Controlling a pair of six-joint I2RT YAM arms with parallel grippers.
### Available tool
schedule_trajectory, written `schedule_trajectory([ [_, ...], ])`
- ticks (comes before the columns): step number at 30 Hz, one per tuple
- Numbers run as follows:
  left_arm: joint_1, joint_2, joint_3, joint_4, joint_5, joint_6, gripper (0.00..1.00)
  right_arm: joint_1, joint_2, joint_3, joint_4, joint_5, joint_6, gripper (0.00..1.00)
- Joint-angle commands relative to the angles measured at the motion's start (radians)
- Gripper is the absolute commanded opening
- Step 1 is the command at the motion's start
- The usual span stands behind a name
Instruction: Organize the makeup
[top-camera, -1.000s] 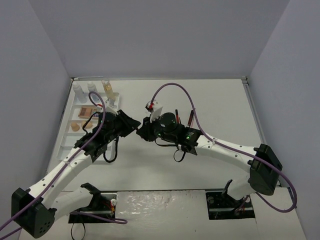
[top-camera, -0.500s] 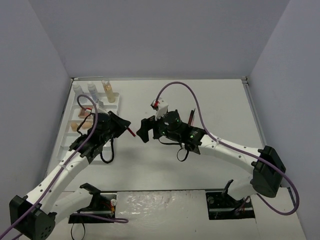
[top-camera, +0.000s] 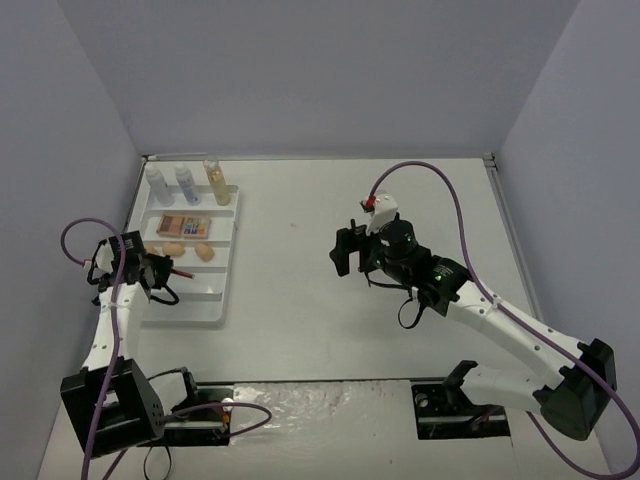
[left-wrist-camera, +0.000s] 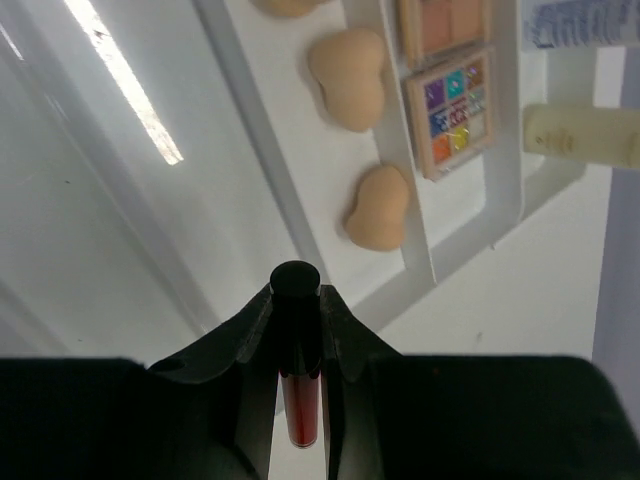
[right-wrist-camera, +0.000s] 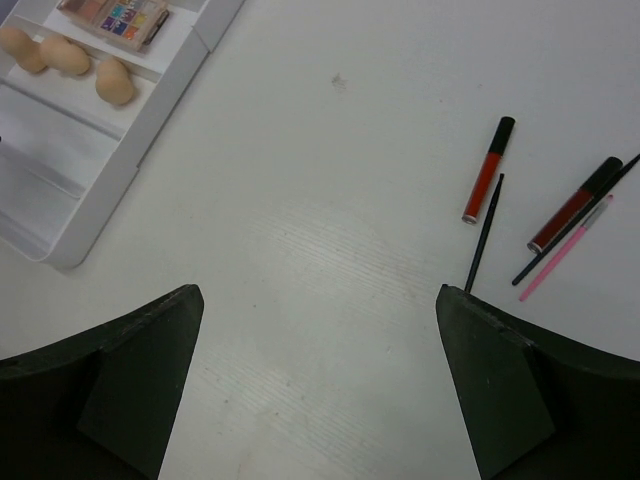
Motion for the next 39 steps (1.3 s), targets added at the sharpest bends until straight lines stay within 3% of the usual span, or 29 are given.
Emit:
schedule_trajectory([
  [1, 0.057, 0.095, 0.063, 0.055, -0.019, 0.031, 0.00, -0.008, -0.056, -0.003, -0.053, 0.103, -0.019, 1.00],
  [11, 0.128, 0.266, 0.096, 0.046, -0.063, 0.004, 0.03, -0.008, -0.069, -0.013, -0.071, 0.132, -0.027, 1.00],
  [15, 0.143, 0.304, 0.092, 0.087, -0.050, -0.019, 0.16, -0.010, -0.055, -0.021, -0.070, 0.135, -0.024, 1.00],
  [23, 0.147, 0.367, 0.109, 0.084, -0.042, -0.047, 0.33, -0.018, -0.025, -0.020, -0.073, 0.139, -0.019, 1.00],
  [31, 0.147, 0.270, 0.142, 0.041, 0.010, -0.069, 0.54, -0.035, 0.017, -0.006, -0.074, 0.152, -0.019, 1.00],
  [36, 0.144, 0.162, 0.188, -0.022, 0.033, 0.031, 0.76, -0.056, 0.099, 0.038, -0.076, 0.151, 0.004, 0.99],
  [39, 0.141, 0.088, 0.208, -0.041, 0.053, 0.180, 0.89, -0.071, 0.187, 0.085, -0.078, 0.161, 0.032, 0.98],
])
